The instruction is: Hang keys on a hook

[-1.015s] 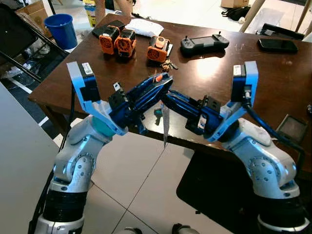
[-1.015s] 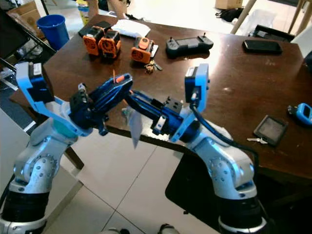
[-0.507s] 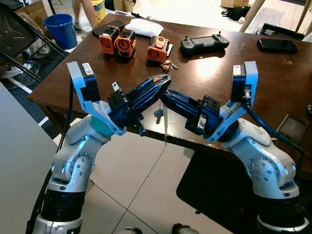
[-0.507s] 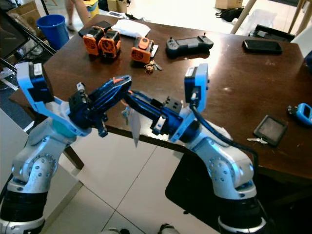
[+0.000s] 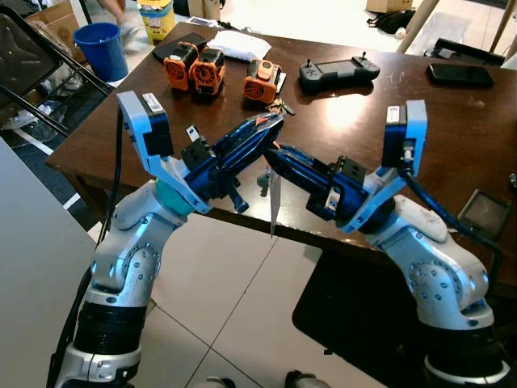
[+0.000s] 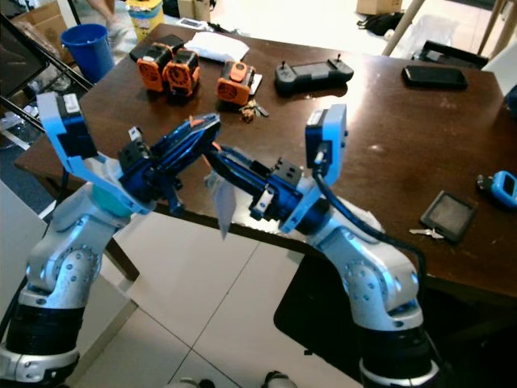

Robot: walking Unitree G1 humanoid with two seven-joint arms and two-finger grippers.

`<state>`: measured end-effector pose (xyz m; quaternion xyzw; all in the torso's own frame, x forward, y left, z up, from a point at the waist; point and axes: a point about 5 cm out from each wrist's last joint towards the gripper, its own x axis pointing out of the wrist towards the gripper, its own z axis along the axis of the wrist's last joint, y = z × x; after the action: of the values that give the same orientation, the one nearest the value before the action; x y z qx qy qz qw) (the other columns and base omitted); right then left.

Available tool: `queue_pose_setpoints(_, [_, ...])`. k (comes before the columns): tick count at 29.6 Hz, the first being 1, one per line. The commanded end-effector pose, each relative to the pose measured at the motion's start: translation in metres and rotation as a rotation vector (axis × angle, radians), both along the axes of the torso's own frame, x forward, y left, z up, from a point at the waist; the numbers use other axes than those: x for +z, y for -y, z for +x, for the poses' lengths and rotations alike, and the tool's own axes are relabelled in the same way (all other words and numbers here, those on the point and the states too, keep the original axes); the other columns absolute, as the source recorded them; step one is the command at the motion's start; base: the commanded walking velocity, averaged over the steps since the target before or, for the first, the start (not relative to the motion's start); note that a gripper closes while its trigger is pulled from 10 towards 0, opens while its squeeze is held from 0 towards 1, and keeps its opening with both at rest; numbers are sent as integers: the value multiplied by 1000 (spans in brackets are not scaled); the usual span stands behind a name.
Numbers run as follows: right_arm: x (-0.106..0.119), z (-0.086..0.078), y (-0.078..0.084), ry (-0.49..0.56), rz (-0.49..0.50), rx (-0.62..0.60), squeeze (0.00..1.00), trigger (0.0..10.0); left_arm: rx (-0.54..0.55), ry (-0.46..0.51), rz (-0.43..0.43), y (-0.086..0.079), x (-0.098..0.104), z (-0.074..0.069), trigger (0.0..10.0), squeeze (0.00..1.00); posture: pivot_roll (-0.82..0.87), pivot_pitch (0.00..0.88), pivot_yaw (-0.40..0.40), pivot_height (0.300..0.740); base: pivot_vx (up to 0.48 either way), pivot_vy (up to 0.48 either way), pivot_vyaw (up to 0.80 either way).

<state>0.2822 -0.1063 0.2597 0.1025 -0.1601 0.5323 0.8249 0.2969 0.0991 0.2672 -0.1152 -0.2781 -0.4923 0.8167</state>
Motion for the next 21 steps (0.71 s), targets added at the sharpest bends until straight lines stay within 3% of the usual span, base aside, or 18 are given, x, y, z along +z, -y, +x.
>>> queue_pose_setpoints(1, [1, 2, 3, -5, 23, -15, 1000, 10000, 53, 17, -29, -9, 5, 2, 0, 0, -48, 96, 84, 740, 0, 0, 0])
queue_pose_setpoints(12, [6, 7, 10, 17, 40, -89, 1000, 10000, 64, 33, -39, -11, 10, 3, 0, 0, -50, 97, 84, 740, 0, 0, 0])
queue_pose_setpoints(13, [5, 8, 11, 22, 24, -113, 686, 10000, 64, 38, -38, -12, 10, 3, 0, 0, -50, 97, 84, 740, 0, 0, 0])
queue_pose_setpoints(15, [5, 8, 11, 22, 24, -113, 686, 10000, 64, 38, -38, -12, 10, 3, 0, 0, -50, 97, 84, 740, 0, 0, 0])
queue_pose_setpoints(16, [4, 10, 12, 27, 4, -134, 0, 10000, 57, 44, -34, -11, 12, 2, 0, 0, -51, 98, 87, 740, 0, 0, 0])
queue_pose_setpoints(21, [2, 10, 12, 41, -34, -147, 0, 10000, 36, 62, -18, -8, 14, -1, 0, 0, -52, 97, 88, 740, 0, 0, 0])
